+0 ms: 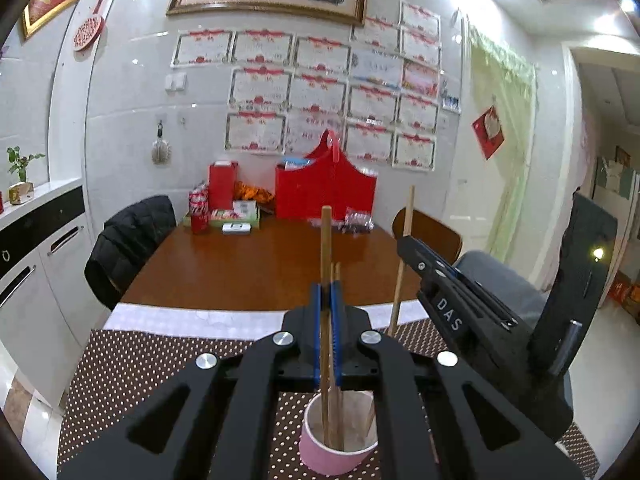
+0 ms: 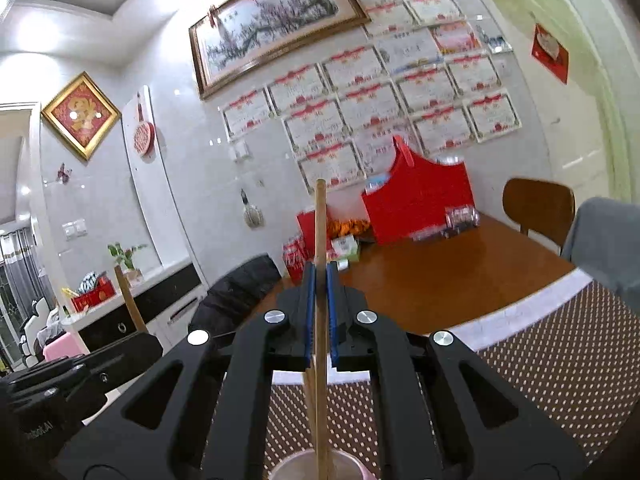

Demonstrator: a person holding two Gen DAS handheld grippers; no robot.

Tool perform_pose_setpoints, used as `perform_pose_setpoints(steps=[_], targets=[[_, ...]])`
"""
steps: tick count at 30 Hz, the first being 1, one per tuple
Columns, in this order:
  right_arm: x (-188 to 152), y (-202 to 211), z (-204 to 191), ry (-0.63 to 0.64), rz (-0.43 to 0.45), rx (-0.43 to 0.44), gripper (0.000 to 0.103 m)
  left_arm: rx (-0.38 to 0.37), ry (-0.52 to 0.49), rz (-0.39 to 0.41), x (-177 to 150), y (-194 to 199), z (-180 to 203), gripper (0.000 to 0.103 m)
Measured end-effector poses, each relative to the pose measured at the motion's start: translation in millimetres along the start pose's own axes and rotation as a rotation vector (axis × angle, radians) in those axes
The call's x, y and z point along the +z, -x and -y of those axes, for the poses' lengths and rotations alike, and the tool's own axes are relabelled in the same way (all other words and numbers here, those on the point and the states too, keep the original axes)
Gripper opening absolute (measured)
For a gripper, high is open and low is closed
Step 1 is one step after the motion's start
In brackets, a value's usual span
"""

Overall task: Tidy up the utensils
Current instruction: 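Open the left tool to drop its chopstick into the cup while the right tool releases its own, then move both open tools back down to the chopstick pile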

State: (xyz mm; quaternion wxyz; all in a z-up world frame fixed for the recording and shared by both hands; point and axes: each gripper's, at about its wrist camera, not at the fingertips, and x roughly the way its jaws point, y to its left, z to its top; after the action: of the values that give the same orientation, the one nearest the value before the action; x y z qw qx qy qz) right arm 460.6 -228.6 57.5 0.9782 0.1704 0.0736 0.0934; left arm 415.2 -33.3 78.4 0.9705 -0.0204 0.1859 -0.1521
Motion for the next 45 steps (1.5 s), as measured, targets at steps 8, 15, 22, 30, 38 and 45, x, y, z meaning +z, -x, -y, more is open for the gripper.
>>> perform_pose_setpoints(steps=[8, 15, 22, 30, 38, 45], targets=[[-35, -10, 13, 0.022, -0.157, 0.025, 0.007, 0.022, -0.025, -0.031, -30, -22, -7, 0.006], [-54, 3, 21, 0.051, -0.252, 0.002, 0.054, 0.055, -0.004, -0.074, -54, -31, -19, 0.029], [-60, 28, 24, 0.097, -0.232, -0.053, 0.074, 0.072, 0.019, -0.114, -73, -29, -28, 0.029], [-63, 52, 25, 0.094, -0.256, -0.078, 0.08, 0.079, 0.044, -0.142, -88, -11, -32, 0.029], [-74, 77, 24, 0.101, -0.313, -0.117, 0.087, 0.076, 0.038, -0.155, -103, 18, -28, 0.029], [-101, 96, 26, 0.125, -0.41, -0.172, 0.09, 0.071, 0.045, -0.197, -135, 42, -29, 0.037]])
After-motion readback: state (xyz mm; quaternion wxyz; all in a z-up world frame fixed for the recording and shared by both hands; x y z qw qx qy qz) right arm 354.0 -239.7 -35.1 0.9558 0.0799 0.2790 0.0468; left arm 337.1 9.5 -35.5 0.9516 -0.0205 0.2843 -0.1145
